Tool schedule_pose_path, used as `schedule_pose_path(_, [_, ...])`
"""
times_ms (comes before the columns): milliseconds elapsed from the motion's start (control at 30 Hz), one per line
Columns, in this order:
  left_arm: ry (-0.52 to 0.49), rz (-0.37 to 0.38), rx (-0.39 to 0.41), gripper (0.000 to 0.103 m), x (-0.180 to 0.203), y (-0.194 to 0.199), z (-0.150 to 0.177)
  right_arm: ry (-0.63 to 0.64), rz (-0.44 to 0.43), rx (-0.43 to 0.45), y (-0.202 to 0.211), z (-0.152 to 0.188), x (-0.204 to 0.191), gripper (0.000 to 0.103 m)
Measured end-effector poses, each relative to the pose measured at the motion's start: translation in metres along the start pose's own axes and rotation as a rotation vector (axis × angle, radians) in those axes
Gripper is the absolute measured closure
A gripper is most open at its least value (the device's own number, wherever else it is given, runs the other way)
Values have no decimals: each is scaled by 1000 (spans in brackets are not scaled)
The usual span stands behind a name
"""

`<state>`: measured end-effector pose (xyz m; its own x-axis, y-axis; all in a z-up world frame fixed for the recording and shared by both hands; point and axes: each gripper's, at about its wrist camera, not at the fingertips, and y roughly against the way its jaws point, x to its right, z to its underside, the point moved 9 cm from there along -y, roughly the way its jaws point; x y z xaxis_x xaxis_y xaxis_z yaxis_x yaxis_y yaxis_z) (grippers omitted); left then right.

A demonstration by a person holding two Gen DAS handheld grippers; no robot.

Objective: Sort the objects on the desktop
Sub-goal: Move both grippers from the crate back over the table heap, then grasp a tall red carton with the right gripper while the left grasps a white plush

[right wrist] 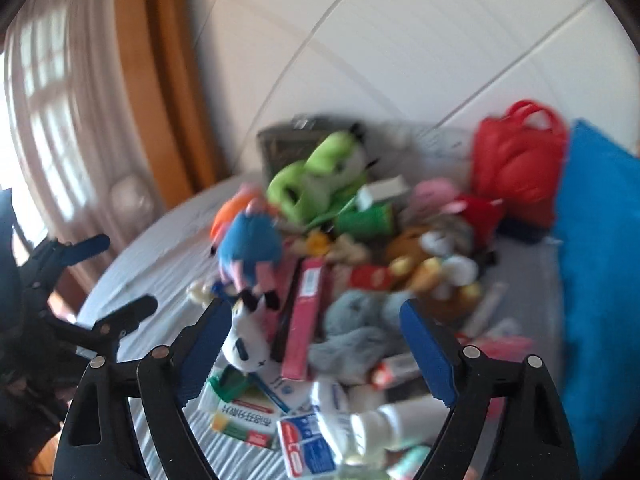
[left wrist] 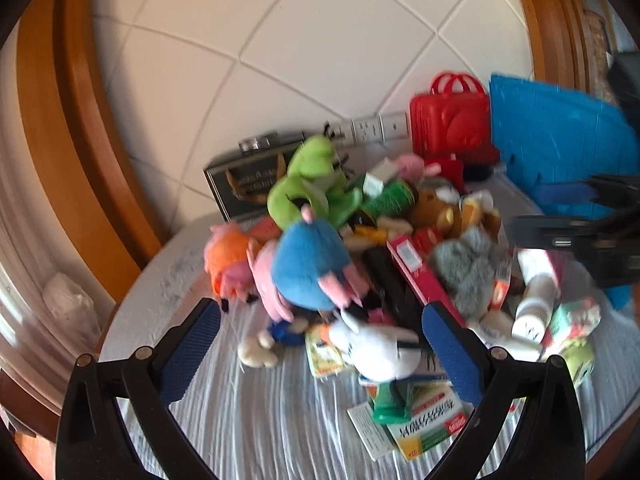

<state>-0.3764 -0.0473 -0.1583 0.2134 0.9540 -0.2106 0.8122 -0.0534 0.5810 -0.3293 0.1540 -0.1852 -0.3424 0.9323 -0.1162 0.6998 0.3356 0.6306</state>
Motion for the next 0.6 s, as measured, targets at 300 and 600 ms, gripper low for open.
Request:
schedule_pose_path(300, [13, 87, -113, 1, 14, -46, 57, 5, -85, -226, -117, 37, -17, 39])
schedule_pose_path(600, [-10, 215, -142, 1, 21, -86, 62, -10, -1, -331, -162, 50, -6, 57])
